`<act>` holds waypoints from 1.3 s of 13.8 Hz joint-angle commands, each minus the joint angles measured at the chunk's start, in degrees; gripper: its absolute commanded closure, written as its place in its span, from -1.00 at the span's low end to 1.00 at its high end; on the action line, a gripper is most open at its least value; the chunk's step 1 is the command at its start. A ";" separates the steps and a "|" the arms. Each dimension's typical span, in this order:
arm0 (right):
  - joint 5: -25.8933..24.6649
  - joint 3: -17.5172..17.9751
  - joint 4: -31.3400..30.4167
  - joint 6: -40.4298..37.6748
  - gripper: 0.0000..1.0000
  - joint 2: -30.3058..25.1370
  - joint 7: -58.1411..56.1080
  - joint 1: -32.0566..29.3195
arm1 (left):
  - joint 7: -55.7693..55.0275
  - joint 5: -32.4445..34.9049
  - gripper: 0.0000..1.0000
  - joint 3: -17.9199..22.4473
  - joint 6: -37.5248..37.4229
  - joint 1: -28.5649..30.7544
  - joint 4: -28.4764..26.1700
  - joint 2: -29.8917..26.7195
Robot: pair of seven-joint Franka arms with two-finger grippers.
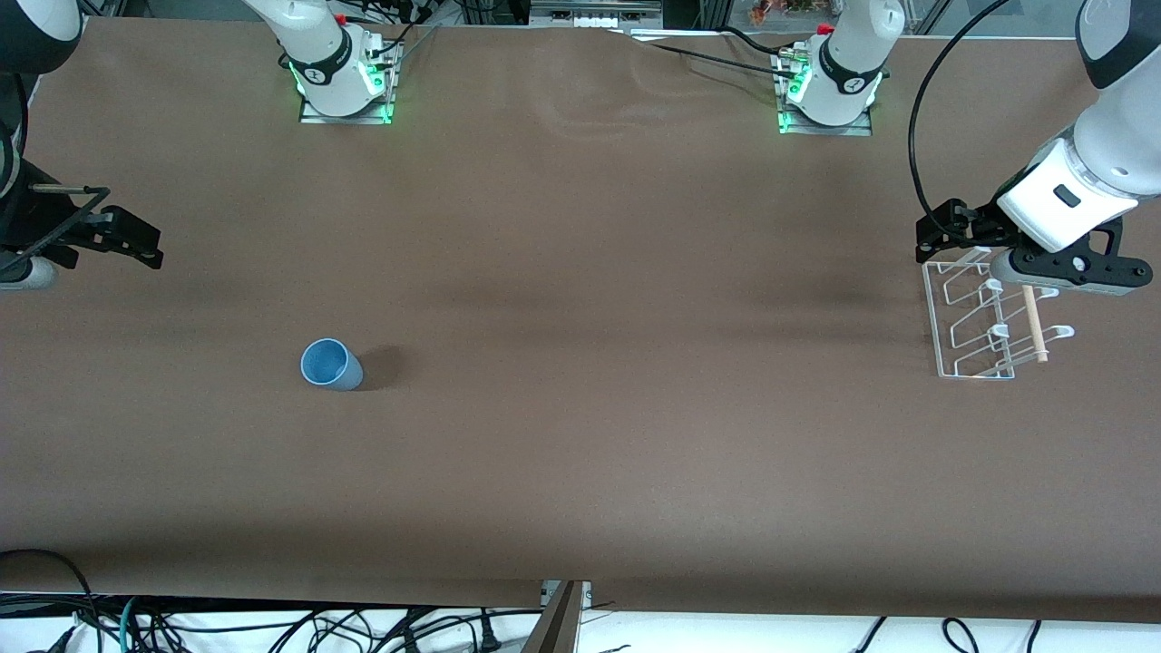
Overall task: Transfer cup to left arm and place on rack
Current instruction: 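Move the right gripper down toward the light blue cup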
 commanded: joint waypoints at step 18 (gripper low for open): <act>-0.17 0.50 -11.48 17.87 -1.00 10.57 1.21 0.05 | -0.45 -0.42 -1.00 0.37 -0.03 -0.27 -0.08 -0.31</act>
